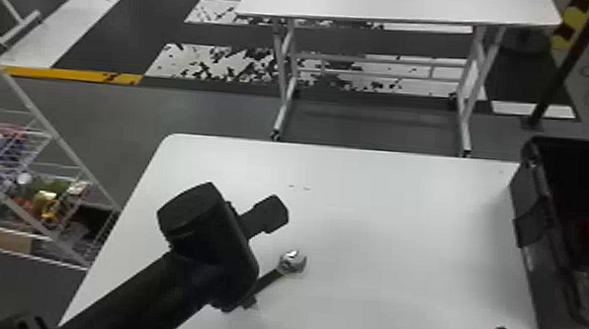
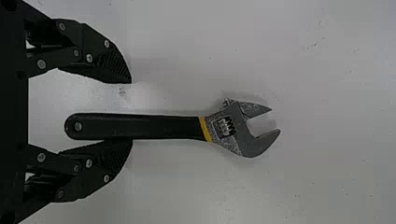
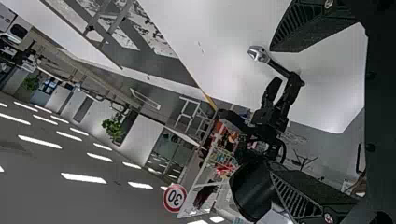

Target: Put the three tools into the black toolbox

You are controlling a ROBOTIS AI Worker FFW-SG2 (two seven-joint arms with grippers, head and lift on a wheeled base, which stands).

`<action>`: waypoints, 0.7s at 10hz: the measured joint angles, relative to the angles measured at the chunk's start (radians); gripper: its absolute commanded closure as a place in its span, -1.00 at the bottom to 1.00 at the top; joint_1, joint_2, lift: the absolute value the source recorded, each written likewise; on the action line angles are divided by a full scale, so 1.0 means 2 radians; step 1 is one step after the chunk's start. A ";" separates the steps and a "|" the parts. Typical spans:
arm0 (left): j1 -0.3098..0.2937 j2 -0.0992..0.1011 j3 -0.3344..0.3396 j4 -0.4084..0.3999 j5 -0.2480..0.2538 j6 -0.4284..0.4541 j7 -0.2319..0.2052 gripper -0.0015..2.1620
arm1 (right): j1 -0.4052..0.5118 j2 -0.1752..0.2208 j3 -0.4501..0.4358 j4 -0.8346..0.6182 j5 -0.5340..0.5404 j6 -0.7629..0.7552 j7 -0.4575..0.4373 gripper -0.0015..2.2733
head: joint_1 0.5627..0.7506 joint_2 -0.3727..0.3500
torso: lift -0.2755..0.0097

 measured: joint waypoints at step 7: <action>0.011 0.007 0.023 -0.054 0.001 0.046 -0.024 0.98 | -0.019 0.000 0.002 0.020 0.003 -0.001 -0.006 -0.94 | 0.41 0.41 | 0.57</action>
